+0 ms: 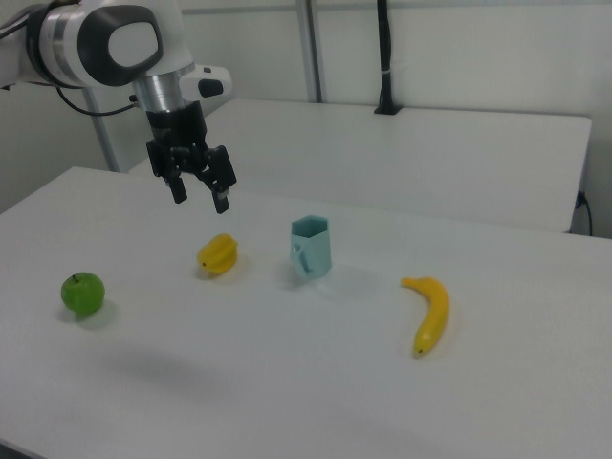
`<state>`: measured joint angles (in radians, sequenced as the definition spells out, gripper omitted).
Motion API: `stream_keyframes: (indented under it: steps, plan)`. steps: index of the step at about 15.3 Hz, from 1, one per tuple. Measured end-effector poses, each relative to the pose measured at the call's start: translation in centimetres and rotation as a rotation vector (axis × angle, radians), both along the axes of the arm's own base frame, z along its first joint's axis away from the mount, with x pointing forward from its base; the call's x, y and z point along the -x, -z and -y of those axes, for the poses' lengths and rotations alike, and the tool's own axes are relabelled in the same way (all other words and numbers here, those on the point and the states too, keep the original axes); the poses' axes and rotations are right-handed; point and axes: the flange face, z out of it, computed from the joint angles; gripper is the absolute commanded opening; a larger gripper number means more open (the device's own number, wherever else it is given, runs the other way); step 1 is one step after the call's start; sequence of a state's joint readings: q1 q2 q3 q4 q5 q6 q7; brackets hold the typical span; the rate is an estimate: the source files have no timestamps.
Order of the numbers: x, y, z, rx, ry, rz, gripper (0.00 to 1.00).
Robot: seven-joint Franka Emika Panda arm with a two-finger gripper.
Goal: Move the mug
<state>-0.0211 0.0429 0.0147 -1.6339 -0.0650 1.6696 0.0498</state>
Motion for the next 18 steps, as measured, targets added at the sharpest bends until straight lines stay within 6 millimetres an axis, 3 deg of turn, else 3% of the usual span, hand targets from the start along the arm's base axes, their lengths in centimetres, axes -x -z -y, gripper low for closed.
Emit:
stream_keyframes:
  steps: [7, 11, 13, 18]
  plan:
    - [-0.3, -0.1, 0.0, 0.0, -0.002, 0.027, 1.0]
    - [-1.1, 0.9, -0.1, 0.0, -0.008, 0.076, 1.0]
    - [-2.1, 2.5, -0.1, -0.001, -0.014, 0.121, 1.0]
    - [-6.3, 9.4, -0.2, -0.007, -0.028, 0.202, 0.99]
